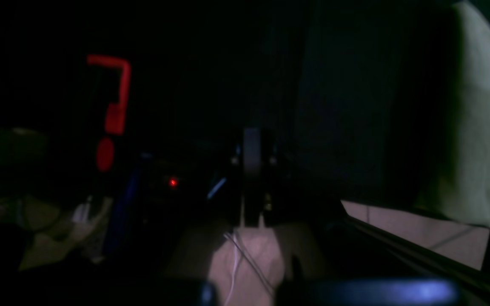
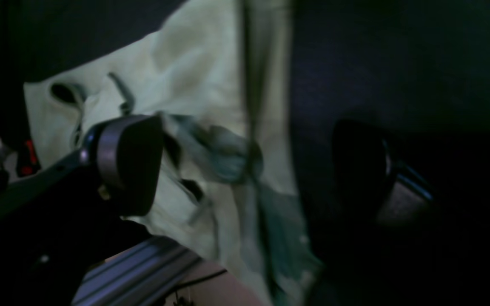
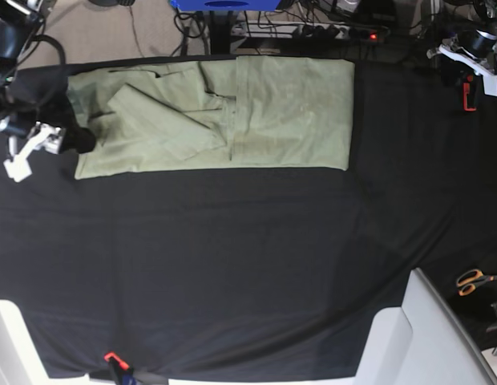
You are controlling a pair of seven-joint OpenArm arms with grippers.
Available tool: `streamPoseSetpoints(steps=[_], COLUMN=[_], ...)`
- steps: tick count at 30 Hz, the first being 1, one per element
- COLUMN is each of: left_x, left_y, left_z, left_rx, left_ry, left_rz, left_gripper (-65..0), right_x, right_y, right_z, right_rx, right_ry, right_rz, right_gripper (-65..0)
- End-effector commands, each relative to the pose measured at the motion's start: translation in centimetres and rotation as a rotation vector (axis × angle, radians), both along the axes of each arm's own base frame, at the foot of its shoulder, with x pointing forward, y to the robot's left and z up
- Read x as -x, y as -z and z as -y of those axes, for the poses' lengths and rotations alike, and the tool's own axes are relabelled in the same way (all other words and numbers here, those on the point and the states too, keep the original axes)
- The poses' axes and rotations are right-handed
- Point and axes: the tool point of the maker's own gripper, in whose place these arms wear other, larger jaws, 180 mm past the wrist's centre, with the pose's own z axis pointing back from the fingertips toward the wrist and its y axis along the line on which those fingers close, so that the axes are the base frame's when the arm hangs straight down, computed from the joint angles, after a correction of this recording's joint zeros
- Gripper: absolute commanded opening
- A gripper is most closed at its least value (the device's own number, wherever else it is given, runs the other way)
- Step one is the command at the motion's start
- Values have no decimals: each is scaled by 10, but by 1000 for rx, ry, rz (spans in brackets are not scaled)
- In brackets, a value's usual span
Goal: Fold the T-shirt properly
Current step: 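Release the hem fold and adjust the shoulder end with the right gripper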
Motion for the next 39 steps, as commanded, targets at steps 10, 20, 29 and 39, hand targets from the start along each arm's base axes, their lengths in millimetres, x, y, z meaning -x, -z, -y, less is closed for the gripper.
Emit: streamPoseSetpoints(steps=[10, 20, 29, 39], left_x=[-10, -11, -12, -3], left_y=[-7, -6, -7, 9], left_z=[-4, -3, -3, -5], left_rx=[-4, -1, -1, 33], left_ry=[3, 5, 5, -29], left_rz=[44, 44, 46, 14], left_gripper=[-650, -650, -650, -650], right_x=[52, 71, 81, 81], right_y=[29, 36, 39, 39], right_z=[-39, -47, -47, -46], right_rx=[-19, -25, -22, -21], right_ry=[-120, -158, -161, -163], right_rz=[-158, -203, -224, -226], right_gripper=[-50, -53, -159, -333])
